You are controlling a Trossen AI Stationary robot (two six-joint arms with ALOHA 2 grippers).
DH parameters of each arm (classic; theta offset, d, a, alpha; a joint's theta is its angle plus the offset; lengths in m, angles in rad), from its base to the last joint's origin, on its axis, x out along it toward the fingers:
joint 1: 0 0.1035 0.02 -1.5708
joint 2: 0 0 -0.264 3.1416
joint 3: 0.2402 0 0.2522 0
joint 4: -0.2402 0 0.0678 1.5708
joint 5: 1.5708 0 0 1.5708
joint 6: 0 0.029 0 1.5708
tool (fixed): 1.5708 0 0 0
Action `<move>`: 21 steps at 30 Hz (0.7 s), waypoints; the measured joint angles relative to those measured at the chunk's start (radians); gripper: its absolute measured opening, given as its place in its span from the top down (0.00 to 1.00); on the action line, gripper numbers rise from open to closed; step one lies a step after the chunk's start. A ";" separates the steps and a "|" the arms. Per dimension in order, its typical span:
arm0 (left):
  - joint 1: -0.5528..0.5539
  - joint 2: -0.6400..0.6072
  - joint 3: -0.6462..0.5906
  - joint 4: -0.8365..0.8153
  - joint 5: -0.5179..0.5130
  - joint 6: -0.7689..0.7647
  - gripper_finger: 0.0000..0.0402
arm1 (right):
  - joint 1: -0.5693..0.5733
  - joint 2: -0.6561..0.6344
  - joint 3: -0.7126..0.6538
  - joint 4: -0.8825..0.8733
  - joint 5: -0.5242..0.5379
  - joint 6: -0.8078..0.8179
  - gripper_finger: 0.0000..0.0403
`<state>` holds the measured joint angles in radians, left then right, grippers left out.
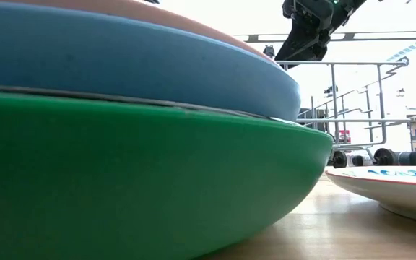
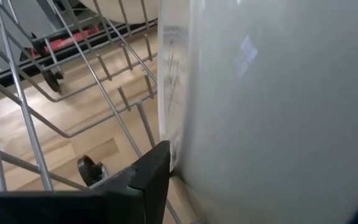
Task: Sort dishes
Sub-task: Put the blue patterned plate into the dish rack
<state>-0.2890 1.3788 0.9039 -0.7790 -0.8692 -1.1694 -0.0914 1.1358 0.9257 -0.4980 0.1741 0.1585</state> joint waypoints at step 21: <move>0.002 -0.002 0.004 -0.013 0.051 -0.006 0.39 | 0.000 0.000 0.000 0.000 0.000 0.007 0.41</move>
<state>-0.2874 1.3769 0.9075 -0.7915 -0.8177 -1.1759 -0.0914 1.1358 0.9253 -0.4980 0.1738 0.1657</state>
